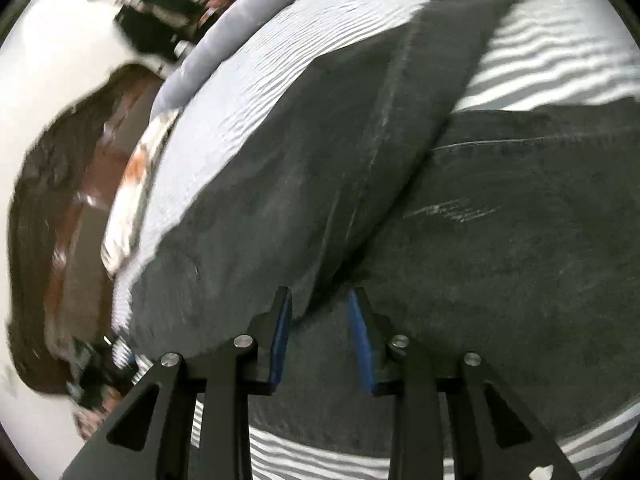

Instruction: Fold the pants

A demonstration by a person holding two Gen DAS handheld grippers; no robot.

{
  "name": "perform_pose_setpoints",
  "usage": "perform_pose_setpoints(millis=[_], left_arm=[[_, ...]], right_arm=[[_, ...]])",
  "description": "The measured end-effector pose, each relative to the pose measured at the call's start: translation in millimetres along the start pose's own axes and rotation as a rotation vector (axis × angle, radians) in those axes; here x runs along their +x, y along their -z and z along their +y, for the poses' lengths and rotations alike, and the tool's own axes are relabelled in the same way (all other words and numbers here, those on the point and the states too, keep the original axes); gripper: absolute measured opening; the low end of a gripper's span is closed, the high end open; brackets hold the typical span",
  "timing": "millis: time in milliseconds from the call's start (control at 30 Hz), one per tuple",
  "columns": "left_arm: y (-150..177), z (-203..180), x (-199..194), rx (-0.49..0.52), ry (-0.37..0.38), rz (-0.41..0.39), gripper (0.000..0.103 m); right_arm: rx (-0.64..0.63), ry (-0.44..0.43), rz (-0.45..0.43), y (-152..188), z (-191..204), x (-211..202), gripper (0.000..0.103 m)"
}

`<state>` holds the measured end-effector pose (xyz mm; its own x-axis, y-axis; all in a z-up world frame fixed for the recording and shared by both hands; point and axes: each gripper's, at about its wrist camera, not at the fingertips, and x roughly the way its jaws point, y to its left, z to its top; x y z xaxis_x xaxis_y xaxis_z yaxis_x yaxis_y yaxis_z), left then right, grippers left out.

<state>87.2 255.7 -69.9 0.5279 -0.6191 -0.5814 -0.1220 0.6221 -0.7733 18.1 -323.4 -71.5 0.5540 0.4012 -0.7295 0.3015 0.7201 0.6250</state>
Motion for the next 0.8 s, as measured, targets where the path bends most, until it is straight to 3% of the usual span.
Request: perform_pose_setpoints(millis=[67,133,367,467,533,633,667,800], left_arm=[[-1.0,-2.1,1.1,0.014,-0.024,-0.011,0.032],[-2.3,-2.5,1.3,0.020,-0.035,-0.014,0.025],[-2.8,-1.8,5.7,0.032,-0.052,-0.014,0.023],[-2.5,-0.6,5.1,0.033,-0.059,-0.011,0.023],[-3.1,-0.5,5.8,0.027,-0.063,-0.007,0.023],[-6.9,-3.0,9.4,0.009,-0.076,-0.002,0.022],[-9.0,-3.3,10.1,0.003,-0.080,0.003,0.017],[-19.7,-11.1,10.3,0.005,-0.088,0.020,0.012]], right_arm=[[0.022,0.022,-0.013,-7.6,2.2,2.6,0.030],[0.008,0.054,-0.023,-13.1,8.2,5.4,0.030],[-0.056,0.401,-0.075,-20.5,37.2,28.0,0.036],[-0.022,0.477,-0.095,-25.7,35.7,34.0,0.017],[0.029,0.448,-0.096,-29.9,27.6,32.3,0.008],[0.072,0.405,-0.091,-31.8,21.9,26.5,0.004],[0.062,0.401,-0.091,-31.5,23.6,24.0,0.004],[0.015,0.381,-0.107,-25.1,33.1,1.1,0.002]])
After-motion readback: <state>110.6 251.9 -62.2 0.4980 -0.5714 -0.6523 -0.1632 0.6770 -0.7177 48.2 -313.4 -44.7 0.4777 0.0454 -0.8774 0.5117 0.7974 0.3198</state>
